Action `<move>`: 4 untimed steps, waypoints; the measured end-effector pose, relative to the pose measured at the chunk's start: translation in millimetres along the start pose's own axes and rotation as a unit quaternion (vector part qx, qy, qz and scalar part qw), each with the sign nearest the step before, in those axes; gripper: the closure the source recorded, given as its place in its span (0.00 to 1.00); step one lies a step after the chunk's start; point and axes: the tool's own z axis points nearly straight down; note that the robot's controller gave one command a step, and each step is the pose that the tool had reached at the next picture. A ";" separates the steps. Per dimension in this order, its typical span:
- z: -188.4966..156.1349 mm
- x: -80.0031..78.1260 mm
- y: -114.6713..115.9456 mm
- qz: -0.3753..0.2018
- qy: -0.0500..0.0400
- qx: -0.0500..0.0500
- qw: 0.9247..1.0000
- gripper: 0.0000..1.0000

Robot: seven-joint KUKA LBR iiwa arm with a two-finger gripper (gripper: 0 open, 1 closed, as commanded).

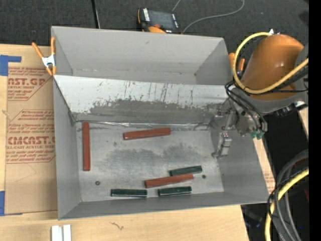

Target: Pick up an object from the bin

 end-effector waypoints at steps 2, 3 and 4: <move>143.0 55.3 48.6 -0.078 0.001 -0.001 0.997 0.00; 140.5 54.5 48.1 -0.078 -0.001 0.000 0.997 1.00; 22.7 9.4 116.8 -0.067 -0.005 -0.002 0.998 1.00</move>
Offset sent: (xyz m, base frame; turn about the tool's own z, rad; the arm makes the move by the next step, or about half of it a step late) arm -0.0438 0.0290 -0.1327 -0.1166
